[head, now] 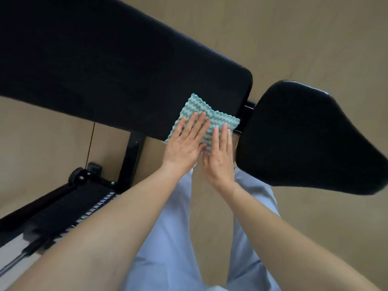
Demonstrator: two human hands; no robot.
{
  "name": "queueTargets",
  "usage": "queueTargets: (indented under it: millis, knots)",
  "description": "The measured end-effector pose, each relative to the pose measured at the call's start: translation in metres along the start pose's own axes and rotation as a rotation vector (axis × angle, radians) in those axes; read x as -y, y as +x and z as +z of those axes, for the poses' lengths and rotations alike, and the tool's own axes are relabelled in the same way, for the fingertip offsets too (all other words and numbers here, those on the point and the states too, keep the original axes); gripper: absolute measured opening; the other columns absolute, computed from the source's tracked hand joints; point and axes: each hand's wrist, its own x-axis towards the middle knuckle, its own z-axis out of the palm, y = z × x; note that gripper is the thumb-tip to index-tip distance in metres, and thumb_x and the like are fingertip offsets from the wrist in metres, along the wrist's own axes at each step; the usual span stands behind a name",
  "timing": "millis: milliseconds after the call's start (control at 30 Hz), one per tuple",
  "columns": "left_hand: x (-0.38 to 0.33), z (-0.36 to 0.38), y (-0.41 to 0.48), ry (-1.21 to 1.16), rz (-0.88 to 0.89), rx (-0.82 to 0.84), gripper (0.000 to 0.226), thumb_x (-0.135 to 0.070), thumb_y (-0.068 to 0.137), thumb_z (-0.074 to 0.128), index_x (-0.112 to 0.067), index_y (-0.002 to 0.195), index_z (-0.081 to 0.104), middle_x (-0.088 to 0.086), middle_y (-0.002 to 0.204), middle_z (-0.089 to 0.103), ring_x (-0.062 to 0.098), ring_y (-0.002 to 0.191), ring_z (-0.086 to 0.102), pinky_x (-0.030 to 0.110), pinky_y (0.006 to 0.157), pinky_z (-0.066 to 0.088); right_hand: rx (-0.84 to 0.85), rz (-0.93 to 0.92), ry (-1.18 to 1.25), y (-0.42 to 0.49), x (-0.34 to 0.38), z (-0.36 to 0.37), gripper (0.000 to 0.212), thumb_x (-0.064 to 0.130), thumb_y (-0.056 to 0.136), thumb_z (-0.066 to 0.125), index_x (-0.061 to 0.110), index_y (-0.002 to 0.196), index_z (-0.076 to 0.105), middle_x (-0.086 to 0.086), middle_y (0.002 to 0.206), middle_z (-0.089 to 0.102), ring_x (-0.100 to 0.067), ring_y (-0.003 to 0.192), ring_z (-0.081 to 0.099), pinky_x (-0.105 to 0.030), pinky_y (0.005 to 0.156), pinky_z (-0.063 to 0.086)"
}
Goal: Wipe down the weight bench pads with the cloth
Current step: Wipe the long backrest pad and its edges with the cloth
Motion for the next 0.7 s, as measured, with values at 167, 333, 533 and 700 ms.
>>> queueTargets:
  millis: [167, 333, 533, 700]
  knots:
    - [0.018, -0.003, -0.018, -0.056, -0.253, -0.038, 0.068, -0.049, 0.109, 0.019, -0.020, 0.161, -0.014, 0.004, 0.167, -0.022, 0.023, 0.156, -0.013, 0.045, 0.128, 0.002, 0.080, -0.290, -0.132, 0.027, 0.018, 0.003, 0.062, 0.032, 0.108, 0.027, 0.011, 0.162, 0.004, -0.012, 0.170, -0.002, -0.038, 0.158, -0.004, -0.053, 0.128, 0.007]
    - [0.048, -0.013, -0.020, -0.161, -0.465, -0.068, 0.069, -0.048, 0.110, 0.025, -0.023, 0.161, -0.015, 0.003, 0.168, -0.020, 0.024, 0.156, -0.015, 0.046, 0.128, 0.002, 0.136, -0.496, -0.320, 0.069, 0.055, -0.013, 0.067, 0.035, 0.107, 0.034, 0.017, 0.163, 0.002, -0.007, 0.171, -0.003, -0.035, 0.158, -0.007, -0.050, 0.127, 0.003]
    - [0.102, -0.034, -0.015, -0.263, -0.712, -0.121, 0.067, -0.048, 0.109, 0.019, -0.022, 0.161, -0.014, 0.006, 0.168, -0.019, 0.029, 0.157, -0.012, 0.050, 0.128, 0.003, 0.201, -0.784, -0.518, 0.126, 0.123, -0.030, 0.067, 0.040, 0.109, 0.035, 0.019, 0.164, 0.003, -0.007, 0.171, -0.003, -0.035, 0.158, -0.006, -0.050, 0.129, 0.004]
    - [0.163, -0.060, -0.010, -0.282, -0.919, -0.140, 0.068, -0.048, 0.109, 0.019, -0.018, 0.161, -0.012, 0.012, 0.170, -0.012, 0.032, 0.157, -0.010, 0.051, 0.127, 0.005, 0.212, -0.998, -0.677, 0.174, 0.208, -0.041, 0.068, 0.044, 0.109, 0.031, 0.018, 0.164, 0.003, -0.007, 0.172, -0.001, -0.033, 0.158, -0.005, -0.050, 0.129, 0.006]
